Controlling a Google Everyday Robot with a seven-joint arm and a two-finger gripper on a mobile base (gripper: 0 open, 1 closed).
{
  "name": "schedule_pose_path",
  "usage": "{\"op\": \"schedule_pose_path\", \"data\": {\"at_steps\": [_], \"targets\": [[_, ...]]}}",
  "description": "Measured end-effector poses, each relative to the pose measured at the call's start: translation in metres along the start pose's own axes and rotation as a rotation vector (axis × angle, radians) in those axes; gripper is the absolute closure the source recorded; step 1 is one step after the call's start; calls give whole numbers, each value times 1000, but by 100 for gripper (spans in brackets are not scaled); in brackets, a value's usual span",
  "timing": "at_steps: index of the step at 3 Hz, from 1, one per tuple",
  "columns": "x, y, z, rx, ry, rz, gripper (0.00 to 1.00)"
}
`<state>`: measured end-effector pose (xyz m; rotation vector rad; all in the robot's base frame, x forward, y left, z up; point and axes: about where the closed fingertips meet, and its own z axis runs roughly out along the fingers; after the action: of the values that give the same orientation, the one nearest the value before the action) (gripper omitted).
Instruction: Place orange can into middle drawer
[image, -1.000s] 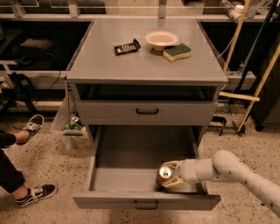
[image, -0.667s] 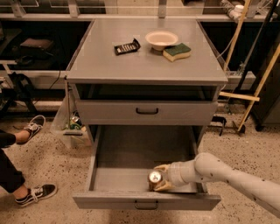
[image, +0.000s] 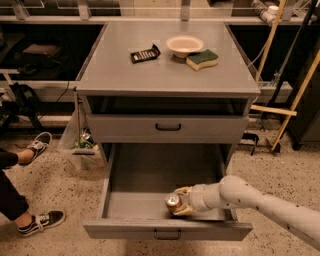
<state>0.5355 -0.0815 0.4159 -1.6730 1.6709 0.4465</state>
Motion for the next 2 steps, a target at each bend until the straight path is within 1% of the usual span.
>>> {"op": "schedule_pose_path", "data": {"at_steps": [2], "targets": [[0, 0, 0, 0, 0, 0, 12]]}}
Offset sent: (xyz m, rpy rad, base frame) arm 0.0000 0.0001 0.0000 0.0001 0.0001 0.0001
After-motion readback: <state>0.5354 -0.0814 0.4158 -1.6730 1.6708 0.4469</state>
